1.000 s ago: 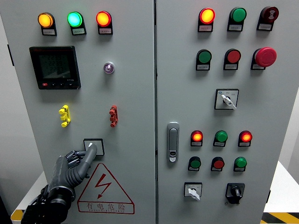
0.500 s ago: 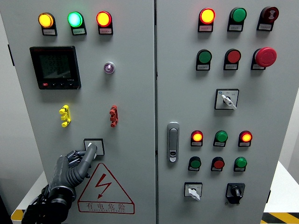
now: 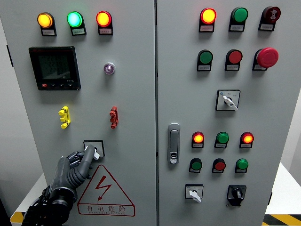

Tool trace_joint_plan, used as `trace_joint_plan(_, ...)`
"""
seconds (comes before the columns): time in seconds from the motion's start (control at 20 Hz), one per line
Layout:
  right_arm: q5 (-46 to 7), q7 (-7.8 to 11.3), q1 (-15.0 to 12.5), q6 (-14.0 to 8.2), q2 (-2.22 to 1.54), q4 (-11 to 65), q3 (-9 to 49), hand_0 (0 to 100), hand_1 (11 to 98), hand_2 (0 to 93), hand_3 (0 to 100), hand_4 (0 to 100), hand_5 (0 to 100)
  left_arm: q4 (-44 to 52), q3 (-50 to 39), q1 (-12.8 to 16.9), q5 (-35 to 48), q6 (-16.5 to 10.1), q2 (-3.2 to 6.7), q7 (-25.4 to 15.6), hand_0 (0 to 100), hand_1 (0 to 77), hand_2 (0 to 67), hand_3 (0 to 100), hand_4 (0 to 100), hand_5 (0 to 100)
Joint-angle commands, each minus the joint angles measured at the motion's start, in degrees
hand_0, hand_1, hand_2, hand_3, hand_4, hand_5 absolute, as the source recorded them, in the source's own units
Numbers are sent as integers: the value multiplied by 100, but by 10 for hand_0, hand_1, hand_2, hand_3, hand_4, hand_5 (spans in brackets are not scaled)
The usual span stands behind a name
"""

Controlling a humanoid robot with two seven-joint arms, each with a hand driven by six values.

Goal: Turn on light switch 1

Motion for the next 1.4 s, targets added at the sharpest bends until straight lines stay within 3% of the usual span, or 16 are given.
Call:
trace_joint_plan(0.0,0,-6,-5,0,0,0,0,0,226,0,110,230,146,1,-1,1,1,0,-7,0,597,459,485,890,1000,758)
trace_joint_plan(0.1,0,-6,3,0,0,0,0,0,226,0,110,230,146,1,-1,10,-7,0,1,0,609,457,485,890,1000,758)
trace_joint_plan(0.25,0,3,3,0,0,0,0,0,226,0,110,230,146,1,8,10,-16,0,-7,-9,653,393,485,890,1000,757)
trace_joint_plan(0.4,0,-6,3,0,0,0,0,0,227,0,109,230,146,1,8,10,-16,0,-7,-9,478,422,480,890,1000,754)
trace_joint_plan(0.5,0,3,3,0,0,0,0,0,227,0,109,230,146,-8,8,19,-16,0,-7,-9,212,479,480,889,1000,750)
trace_joint_plan(0.55,0,-6,3,0,0,0,0,0,226,0,109,230,146,-8,8,19,-16,-9,1,-9,25,501,480,889,1000,749)
trace_joint_plan(0.6,0,-6,3,0,0,0,0,0,226,0,109,230,146,-8,8,10,-25,0,2,-9,0,508,480,889,1000,749)
trace_joint_plan(1.35,0,-6,-5,0,0,0,0,0,227,0,110,230,146,-43,70,159,-7,18,1,-18,0,562,486,888,1000,754)
